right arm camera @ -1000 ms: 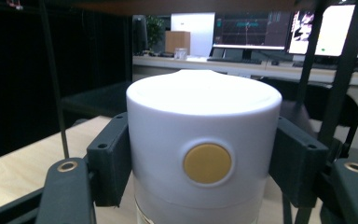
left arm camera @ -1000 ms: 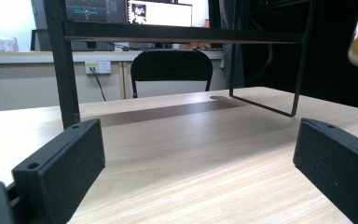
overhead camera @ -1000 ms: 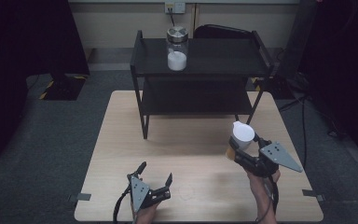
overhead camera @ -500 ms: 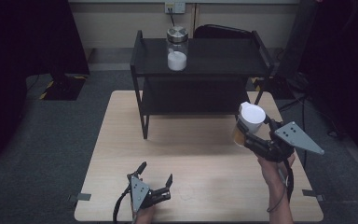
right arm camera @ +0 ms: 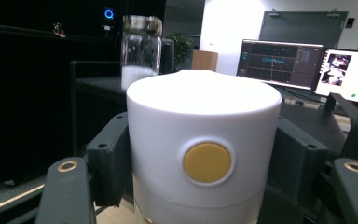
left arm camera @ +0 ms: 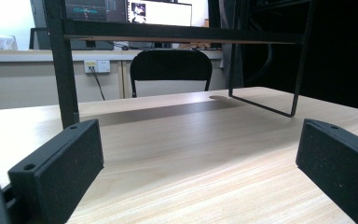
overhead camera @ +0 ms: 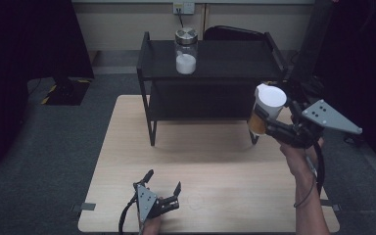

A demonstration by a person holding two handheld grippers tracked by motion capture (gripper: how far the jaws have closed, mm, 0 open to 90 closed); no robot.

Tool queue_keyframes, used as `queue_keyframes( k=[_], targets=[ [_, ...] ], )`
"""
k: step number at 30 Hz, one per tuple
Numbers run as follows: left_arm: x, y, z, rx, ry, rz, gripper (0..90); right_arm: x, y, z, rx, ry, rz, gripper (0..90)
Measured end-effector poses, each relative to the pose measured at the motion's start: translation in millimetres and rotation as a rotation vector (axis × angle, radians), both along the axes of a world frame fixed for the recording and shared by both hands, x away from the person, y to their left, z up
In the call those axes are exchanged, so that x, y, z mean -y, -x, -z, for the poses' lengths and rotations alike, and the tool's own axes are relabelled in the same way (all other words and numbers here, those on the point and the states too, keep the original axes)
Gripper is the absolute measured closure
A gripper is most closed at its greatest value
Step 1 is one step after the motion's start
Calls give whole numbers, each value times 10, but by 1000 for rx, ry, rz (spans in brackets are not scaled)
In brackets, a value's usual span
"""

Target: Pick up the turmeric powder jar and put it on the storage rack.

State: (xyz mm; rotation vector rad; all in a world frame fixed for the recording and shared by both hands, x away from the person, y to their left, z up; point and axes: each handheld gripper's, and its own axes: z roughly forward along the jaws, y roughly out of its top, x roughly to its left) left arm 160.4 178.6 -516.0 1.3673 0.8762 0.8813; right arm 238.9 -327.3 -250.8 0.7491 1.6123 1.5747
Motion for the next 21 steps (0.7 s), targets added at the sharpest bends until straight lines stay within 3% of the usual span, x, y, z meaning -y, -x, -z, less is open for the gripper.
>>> queue_keyframes(
  k=[11,15,21],
  targets=[
    [0,1,6,4,-1,3,1,118,-315,-388,12,-29,-69,305],
    [-1,1,5,4,-1,3,0,103,-490,-535,8,-4,-92,305],
    [-1,1,5,4,-2,3,0,67,-715,-727,5,-5,-117,305]
  ],
)
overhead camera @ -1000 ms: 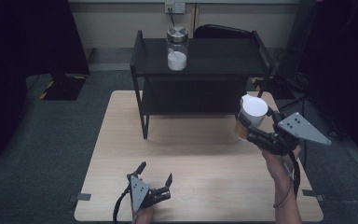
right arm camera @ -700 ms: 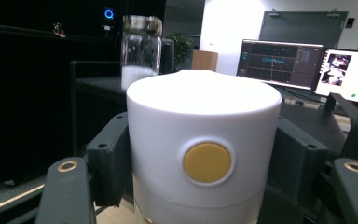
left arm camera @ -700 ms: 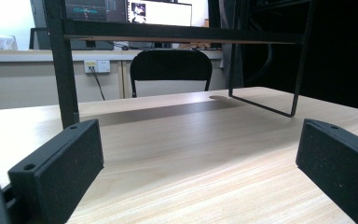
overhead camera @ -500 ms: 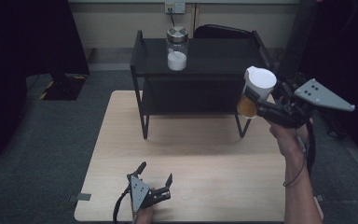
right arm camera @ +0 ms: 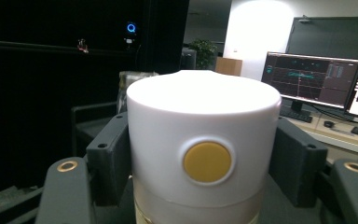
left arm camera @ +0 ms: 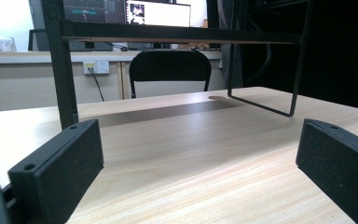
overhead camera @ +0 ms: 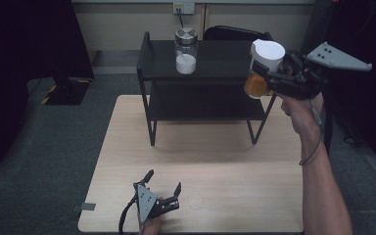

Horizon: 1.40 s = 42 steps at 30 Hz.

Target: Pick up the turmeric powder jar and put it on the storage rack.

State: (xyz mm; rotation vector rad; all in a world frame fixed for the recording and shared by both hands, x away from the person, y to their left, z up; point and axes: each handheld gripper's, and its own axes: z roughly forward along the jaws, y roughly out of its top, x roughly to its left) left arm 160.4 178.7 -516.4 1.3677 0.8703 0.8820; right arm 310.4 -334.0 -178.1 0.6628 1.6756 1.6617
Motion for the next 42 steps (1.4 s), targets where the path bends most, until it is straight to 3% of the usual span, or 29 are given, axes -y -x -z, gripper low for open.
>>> queue_keyframes(
  k=[7,12,22,30,35,42],
  targets=[
    [5,2,1,1,0,-3,0,-172,-302,-231,-14,23,14,305],
    [6,2,2,1,0,-4,1,-365,-486,-243,-48,-1,37,305],
    [6,3,1,0,0,-4,0,-723,-757,-259,-92,5,104,305],
    [7,3,2,1,0,-4,0,-823,-829,-198,-118,-6,130,304],
    [11,4,0,0,0,-9,0,-767,-856,-93,-99,-39,113,304],
    [9,4,1,0,0,-8,0,-737,-878,-111,-103,-28,99,303]
  ],
)
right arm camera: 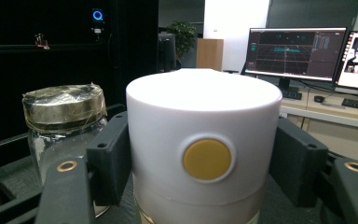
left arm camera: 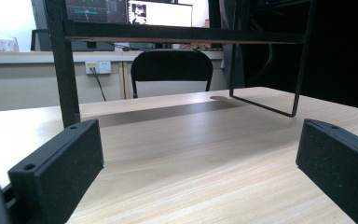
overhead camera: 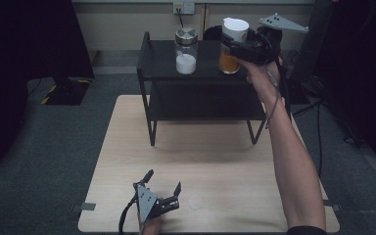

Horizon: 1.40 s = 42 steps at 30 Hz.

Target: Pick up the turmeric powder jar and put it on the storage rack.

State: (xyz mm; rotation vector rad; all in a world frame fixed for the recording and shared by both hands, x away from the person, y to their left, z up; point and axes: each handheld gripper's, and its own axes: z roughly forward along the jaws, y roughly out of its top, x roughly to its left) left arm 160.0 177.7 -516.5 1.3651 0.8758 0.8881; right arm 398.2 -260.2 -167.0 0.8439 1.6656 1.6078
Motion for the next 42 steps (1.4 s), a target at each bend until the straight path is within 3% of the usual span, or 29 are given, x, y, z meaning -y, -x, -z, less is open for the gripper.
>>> queue_keyframes(
  k=[6,9,11,13,19,32,35,39,42],
  targets=[
    [-4,-2,-1,-1,0,2,0,27,-16,9,6,7,-12,283],
    [-4,-2,0,0,0,3,0,41,-56,51,11,21,-17,100],
    [-4,-2,2,1,1,3,0,68,-69,120,18,-13,-18,7],
    [-4,-2,1,0,0,3,1,95,-58,168,21,-42,-16,0],
    [-9,-8,-7,-5,1,4,0,143,-9,156,24,-57,-21,0],
    [-8,-5,-1,0,-1,4,0,75,242,82,54,-32,-21,0],
    [-12,-7,-2,-1,-1,7,0,99,316,132,79,-50,-21,0],
    [-13,-7,-2,0,-1,7,0,128,366,172,53,-58,-3,0],
    [-13,-7,-1,0,-1,7,0,179,408,246,60,-61,-8,0]
  ],
)
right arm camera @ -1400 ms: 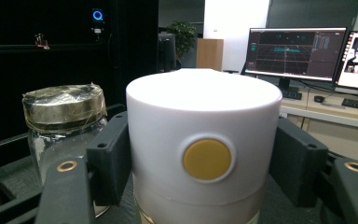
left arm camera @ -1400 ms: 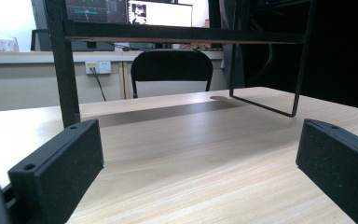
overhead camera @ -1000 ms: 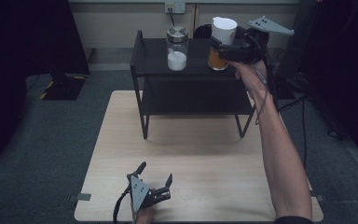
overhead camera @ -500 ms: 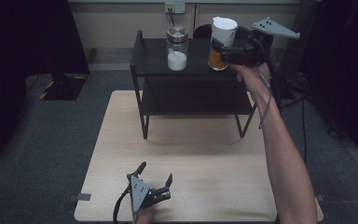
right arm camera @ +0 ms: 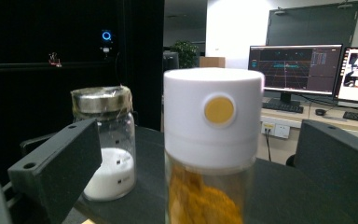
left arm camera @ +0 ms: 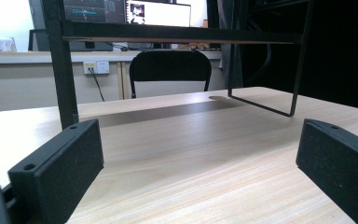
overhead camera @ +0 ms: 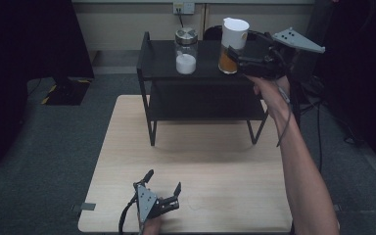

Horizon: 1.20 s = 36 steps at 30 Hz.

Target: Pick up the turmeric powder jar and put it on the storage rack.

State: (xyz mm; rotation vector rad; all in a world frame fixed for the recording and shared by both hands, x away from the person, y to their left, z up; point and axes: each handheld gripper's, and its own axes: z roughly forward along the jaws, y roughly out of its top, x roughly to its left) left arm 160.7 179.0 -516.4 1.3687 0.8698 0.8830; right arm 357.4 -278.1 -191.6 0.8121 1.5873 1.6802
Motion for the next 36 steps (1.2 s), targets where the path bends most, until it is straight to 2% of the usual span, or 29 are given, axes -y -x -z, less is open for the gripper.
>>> queue_keyframes(
  k=[11,14,17,28,33,36],
  targets=[
    [-2,-1,-1,0,0,1,0,173,239,211,-3,-13,15,0],
    [0,0,-1,-1,0,0,0,190,340,262,-9,2,21,0],
    [0,0,0,0,0,0,0,224,429,340,-3,11,20,0],
    [1,0,0,0,0,0,0,368,675,645,3,-14,19,0],
    [-1,0,0,0,1,1,0,418,832,806,16,-34,28,0],
    [-1,-1,0,0,1,1,0,450,929,874,21,-27,30,0]
  ],
)
